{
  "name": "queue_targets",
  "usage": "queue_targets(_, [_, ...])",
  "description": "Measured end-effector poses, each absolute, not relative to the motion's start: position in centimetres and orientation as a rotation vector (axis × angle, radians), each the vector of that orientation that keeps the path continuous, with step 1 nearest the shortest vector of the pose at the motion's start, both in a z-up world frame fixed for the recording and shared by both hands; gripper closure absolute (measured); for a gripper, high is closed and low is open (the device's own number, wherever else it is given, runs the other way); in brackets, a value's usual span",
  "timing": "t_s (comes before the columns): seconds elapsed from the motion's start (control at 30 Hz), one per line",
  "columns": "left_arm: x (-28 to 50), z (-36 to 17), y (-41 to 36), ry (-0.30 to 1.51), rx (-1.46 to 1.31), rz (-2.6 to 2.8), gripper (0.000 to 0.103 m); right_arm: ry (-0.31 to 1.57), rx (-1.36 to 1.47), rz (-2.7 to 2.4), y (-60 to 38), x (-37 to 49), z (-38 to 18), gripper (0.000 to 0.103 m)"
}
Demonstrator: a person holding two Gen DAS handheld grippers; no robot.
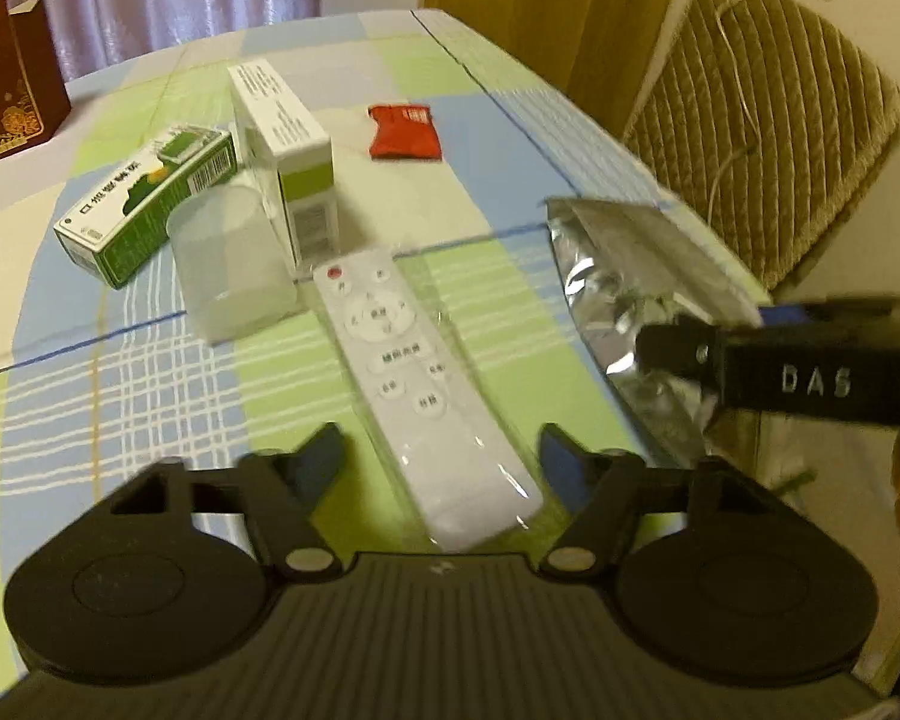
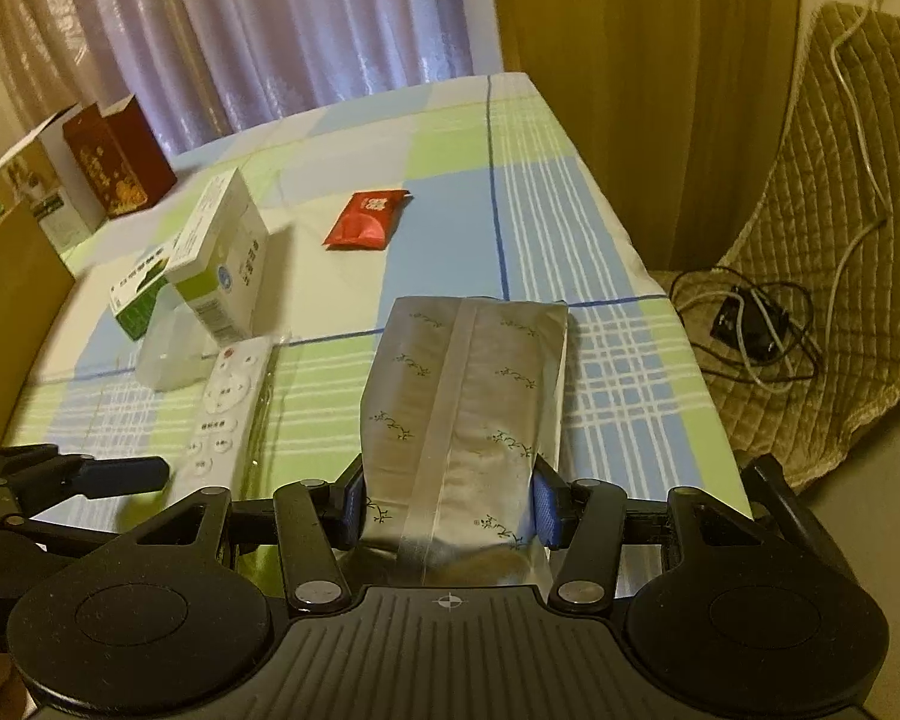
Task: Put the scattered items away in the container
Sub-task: 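Grasp the white remote in plastic with the left tool while the right tool holds the foil bag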
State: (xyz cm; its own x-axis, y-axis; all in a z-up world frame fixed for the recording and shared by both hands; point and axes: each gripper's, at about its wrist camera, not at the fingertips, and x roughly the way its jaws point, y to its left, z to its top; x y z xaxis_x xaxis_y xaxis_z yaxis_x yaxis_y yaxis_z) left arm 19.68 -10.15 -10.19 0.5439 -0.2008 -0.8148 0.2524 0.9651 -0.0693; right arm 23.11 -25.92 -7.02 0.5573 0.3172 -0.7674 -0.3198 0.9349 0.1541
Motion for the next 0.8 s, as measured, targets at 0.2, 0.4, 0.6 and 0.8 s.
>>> queue_targets(0.2, [15.8, -9.8, -7.3, 0.967, 0.163, -0.28, 0.061, 0.918, -0.019, 0.426, -24.9, 21.6, -6.9, 0.049])
queue_targets(0.4, [13.3, -9.5, -4.8, 0.962, 0.205, -0.279, 0.057, 0.939, -0.032, 0.465, -23.2, 18.7, -7.1, 0.049])
queue_targets(0.6, [15.2, -10.0, -5.3, 0.971, 0.203, -0.314, 0.053, 0.91, -0.053, 0.459, -22.5, 18.2, -7.3, 0.048])
queue_targets(0.8, [15.5, -10.0, -4.9, 0.99, 0.16, -0.322, 0.067, 0.881, -0.094, 0.449, -22.0, 17.9, -7.7, 0.047])
